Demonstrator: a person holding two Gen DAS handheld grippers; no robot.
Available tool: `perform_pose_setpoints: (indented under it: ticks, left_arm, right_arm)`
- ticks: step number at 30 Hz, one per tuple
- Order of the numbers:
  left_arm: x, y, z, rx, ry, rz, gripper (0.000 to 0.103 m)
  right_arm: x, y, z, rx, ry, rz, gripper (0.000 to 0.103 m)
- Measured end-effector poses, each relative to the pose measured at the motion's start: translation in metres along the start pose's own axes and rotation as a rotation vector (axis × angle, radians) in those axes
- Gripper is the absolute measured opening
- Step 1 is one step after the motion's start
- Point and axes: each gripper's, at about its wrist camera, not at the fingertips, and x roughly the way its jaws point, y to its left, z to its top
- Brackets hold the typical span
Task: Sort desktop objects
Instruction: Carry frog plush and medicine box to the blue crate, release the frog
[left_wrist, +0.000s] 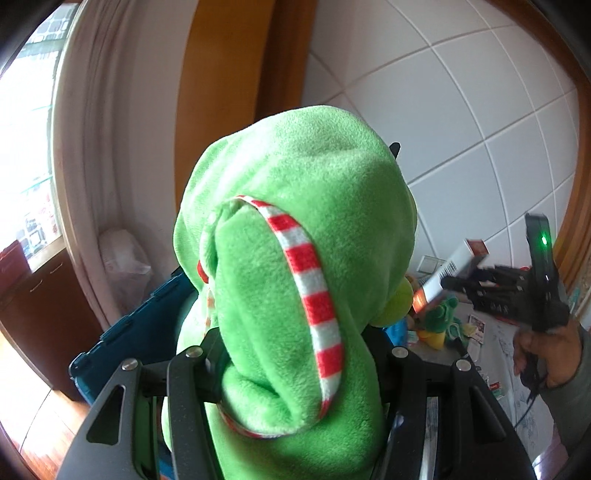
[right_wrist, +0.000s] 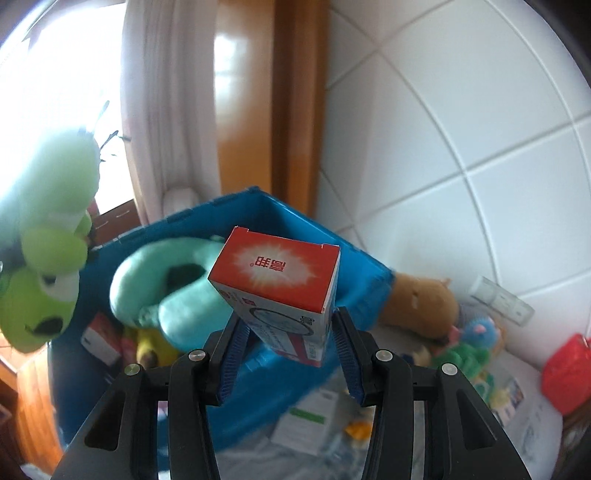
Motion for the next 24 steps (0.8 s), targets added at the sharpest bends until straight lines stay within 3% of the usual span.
perform_pose_setpoints:
  ticks: [4,7,9,10,11,12,13,18,24]
  left_arm:
    - [0.002,0.018,-0.003,-0.014,0.013,0.002,0.055]
    - [0.005,0.023,-0.003,-0.003,0.018,0.008,0.061]
    - [0.005,0.027,-0.002,-0.003,0.017,-0.003,0.078]
    - [0.006,0.027,0.000,-0.006,0.012,-0.013,0.094]
    - [0.007,0.028,0.002,-0.013,0.010,-0.011,0.103]
    - [0.005,0.028,0.004,-0.020,0.008,-0.011,0.103]
    - [0.004,0.028,0.006,-0.026,0.005,-0.012,0.103]
    - [0.006,0.039,0.009,-0.062,0.014,0.000,0.103]
    - [0.010,0.035,0.002,-0.068,0.030,-0.038,0.103]
  right_arm:
    - [0.023,0.026,0.026,-0.016,0.002,0.028,0.046]
    - [0.037,0.039,0.039,-0.026,0.007,0.044,0.046]
    - [0.041,0.043,0.044,-0.029,0.001,0.046,0.046]
    - [0.042,0.046,0.046,-0.031,-0.002,0.047,0.046]
    - [0.044,0.047,0.048,-0.033,-0.008,0.034,0.058]
    - [0.046,0.048,0.051,-0.035,-0.014,0.019,0.091]
    - [0.047,0.049,0.053,-0.037,-0.019,0.003,0.101]
    - [0.044,0.040,0.047,0.012,-0.040,0.011,0.103]
    - [0.046,0.023,0.022,0.053,-0.016,-0.001,0.103]
